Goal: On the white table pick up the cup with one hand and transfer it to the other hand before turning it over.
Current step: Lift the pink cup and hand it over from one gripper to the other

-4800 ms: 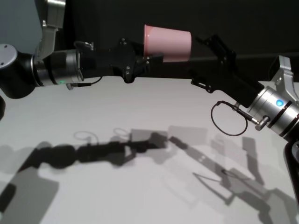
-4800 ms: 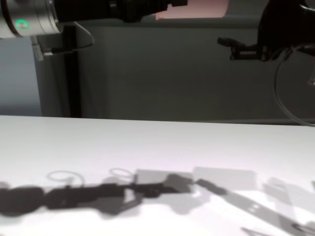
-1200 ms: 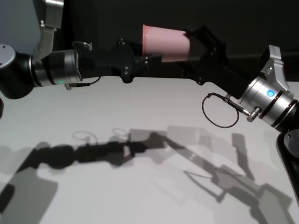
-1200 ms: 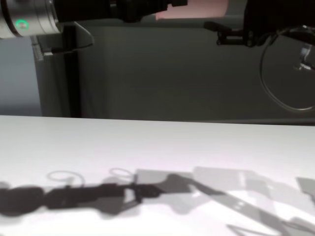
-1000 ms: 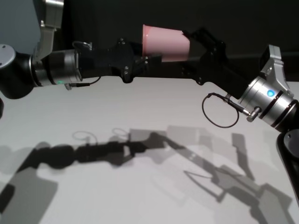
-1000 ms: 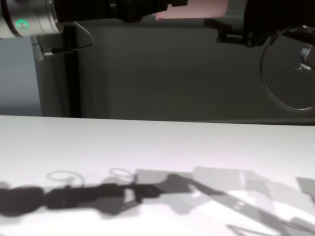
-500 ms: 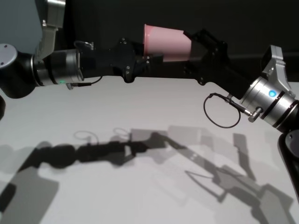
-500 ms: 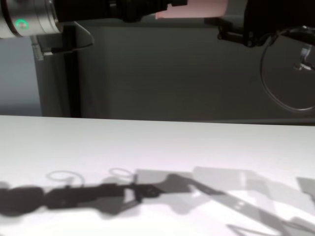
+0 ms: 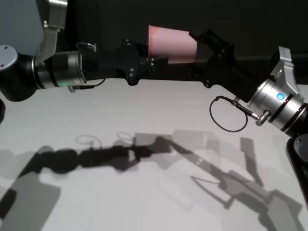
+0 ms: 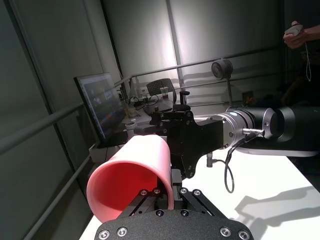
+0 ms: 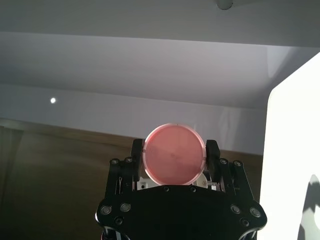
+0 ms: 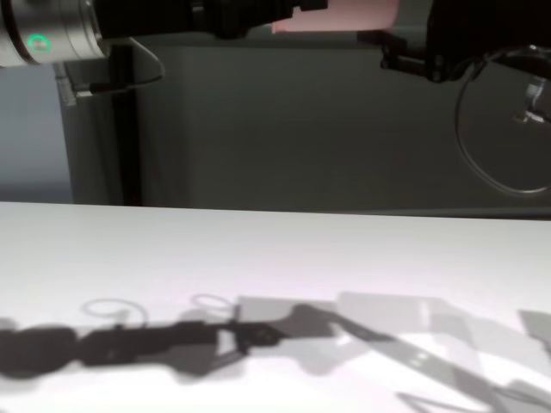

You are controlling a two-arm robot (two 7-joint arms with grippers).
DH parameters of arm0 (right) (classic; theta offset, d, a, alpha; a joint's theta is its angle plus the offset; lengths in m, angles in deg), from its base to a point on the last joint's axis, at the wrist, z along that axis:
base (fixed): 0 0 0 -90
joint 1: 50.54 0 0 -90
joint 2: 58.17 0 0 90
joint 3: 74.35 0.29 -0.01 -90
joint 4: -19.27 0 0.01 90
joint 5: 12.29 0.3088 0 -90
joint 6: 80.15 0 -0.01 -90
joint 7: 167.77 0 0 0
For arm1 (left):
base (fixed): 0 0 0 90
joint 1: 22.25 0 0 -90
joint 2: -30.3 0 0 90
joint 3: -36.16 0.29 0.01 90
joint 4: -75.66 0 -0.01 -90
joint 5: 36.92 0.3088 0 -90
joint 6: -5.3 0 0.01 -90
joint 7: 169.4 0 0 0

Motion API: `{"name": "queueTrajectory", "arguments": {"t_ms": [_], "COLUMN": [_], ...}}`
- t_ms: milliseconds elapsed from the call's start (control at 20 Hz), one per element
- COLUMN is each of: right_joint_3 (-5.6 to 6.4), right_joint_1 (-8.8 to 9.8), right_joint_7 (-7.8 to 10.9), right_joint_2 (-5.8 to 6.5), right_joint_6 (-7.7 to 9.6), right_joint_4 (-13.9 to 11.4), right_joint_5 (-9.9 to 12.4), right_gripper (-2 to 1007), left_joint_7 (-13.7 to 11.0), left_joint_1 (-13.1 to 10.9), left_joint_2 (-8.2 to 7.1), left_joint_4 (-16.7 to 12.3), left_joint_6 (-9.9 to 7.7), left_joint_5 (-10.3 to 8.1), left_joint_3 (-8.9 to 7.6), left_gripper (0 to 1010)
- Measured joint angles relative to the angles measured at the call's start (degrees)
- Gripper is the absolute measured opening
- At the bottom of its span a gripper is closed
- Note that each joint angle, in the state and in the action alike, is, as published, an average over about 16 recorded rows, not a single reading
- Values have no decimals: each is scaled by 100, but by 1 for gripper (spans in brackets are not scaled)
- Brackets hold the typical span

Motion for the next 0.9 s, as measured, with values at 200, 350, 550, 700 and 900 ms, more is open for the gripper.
{"name": "queueTrajectory", "arguments": {"t_ms": [200,350,550,700,900], "right_joint_3": [0,0,0,0,0], "right_joint_1": [0,0,0,0,0], "right_joint_7": [1,1,1,1,0], "right_joint_2": [-1,-1,-1,-1,-1], "right_joint_6": [2,3,4,5,5], "right_joint_4": [0,0,0,0,0], "right_joint_5": [-1,-1,-1,-1,-1], "right_gripper": [736,736,736,736,736], "left_joint_7": [0,0,0,0,0], "left_joint_1": [0,0,0,0,0], "left_joint_2": [0,0,0,0,0], "left_joint_4": [0,0,0,0,0], "left_joint_6": [0,0,0,0,0], "left_joint_5": [0,0,0,0,0], "left_joint_3": [0,0,1,1,1], "left_gripper": [165,246,382,488,631]}}
